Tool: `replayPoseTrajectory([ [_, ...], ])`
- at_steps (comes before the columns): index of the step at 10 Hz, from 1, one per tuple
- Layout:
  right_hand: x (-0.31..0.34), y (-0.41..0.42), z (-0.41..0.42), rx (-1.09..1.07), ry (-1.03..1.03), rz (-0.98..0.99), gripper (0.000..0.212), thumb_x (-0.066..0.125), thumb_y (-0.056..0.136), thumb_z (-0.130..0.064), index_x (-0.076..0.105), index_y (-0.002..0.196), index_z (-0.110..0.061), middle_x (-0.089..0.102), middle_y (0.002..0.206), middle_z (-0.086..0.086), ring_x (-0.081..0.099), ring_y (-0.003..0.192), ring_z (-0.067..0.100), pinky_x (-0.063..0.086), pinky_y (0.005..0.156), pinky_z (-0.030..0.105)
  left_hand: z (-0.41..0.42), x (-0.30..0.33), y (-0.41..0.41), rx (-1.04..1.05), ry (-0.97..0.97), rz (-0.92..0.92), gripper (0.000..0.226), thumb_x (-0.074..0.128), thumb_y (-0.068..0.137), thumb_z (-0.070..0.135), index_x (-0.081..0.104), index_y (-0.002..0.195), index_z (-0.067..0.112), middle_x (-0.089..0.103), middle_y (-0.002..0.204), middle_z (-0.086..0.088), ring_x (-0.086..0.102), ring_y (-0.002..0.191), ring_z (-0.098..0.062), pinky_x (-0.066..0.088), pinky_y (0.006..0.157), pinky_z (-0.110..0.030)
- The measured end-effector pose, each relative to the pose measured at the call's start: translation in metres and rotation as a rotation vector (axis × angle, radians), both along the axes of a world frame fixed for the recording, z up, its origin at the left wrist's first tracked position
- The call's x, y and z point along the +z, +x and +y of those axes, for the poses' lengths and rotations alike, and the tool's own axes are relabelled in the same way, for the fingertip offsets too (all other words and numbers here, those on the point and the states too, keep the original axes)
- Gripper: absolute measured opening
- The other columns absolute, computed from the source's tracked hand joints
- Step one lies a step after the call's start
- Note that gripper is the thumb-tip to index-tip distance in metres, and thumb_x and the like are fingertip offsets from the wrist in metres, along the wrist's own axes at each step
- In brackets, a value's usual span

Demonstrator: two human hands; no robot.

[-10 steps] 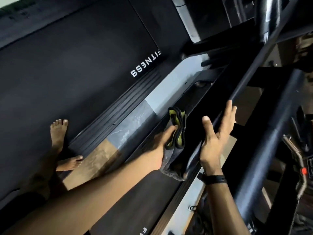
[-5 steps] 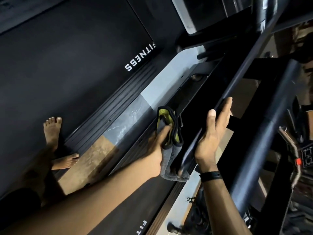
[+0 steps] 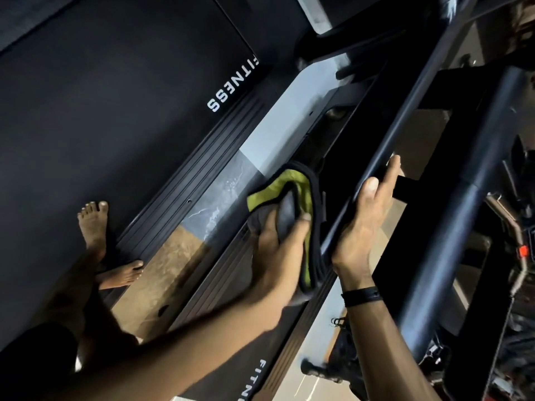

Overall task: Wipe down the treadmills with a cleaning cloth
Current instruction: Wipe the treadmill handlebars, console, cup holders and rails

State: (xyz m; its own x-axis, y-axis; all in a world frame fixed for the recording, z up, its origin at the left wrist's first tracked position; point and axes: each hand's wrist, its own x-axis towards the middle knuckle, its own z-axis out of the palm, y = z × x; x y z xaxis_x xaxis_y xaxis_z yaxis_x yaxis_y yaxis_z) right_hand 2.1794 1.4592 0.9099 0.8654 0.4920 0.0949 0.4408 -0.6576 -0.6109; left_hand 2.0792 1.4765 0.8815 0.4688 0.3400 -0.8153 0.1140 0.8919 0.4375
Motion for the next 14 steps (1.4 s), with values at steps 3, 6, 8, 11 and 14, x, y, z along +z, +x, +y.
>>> replayPoseTrajectory([
  [3,-0.001,0.002,-0.002,-0.071,-0.009,0.044,0.055,0.026,0.111,-0.029,0.011,0.16,-0.012,0.008,0.169,0.003,0.005,0.155,0.011,0.003,0.126,0.046,0.049,-0.03,0.038,-0.184,0.172,-0.084,0.066,0.062,0.068,0.067,0.058,0.122,0.029,0.06,0.123,-0.014,0.059,0.115,-0.033,0.048,0.101,-0.048],
  [6,0.001,0.001,0.004,-0.103,0.064,0.06,0.057,0.031,0.107,-0.032,0.018,0.158,-0.012,0.014,0.167,0.007,0.012,0.154,0.017,0.008,0.125,0.05,0.024,-0.019,0.002,-0.083,0.578,-0.166,0.059,0.065,0.07,0.067,0.061,0.111,0.024,0.065,0.115,-0.001,0.062,0.112,-0.02,0.049,0.096,-0.047],
  [8,0.006,0.032,0.019,-0.237,0.062,0.243,0.07,0.034,0.106,-0.049,0.018,0.154,-0.001,0.018,0.163,0.002,0.032,0.145,0.011,0.022,0.122,0.031,0.057,-0.013,0.04,-0.157,0.808,-0.275,0.066,0.062,0.071,0.068,0.059,0.106,0.011,0.058,0.11,-0.002,0.058,0.108,-0.02,0.047,0.092,-0.046],
  [11,0.007,0.034,0.012,-0.451,-0.019,0.378,0.055,0.031,0.105,0.004,0.019,0.156,-0.016,0.01,0.168,-0.001,0.016,0.152,0.005,0.014,0.123,0.024,0.091,-0.044,0.113,-0.272,0.589,-0.372,0.078,0.054,0.064,0.076,0.044,0.13,0.036,0.045,0.131,0.0,0.048,0.127,-0.016,0.037,0.106,-0.031],
  [14,0.001,-0.003,0.006,-0.17,0.13,0.074,0.051,0.029,0.107,-0.029,0.03,0.155,-0.016,0.025,0.165,0.0,0.021,0.152,0.009,0.012,0.125,0.049,0.063,-0.049,0.059,-0.314,0.32,-0.3,0.094,0.052,0.063,0.075,0.042,0.145,0.028,0.054,0.144,0.002,0.049,0.135,-0.019,0.037,0.114,-0.042],
])
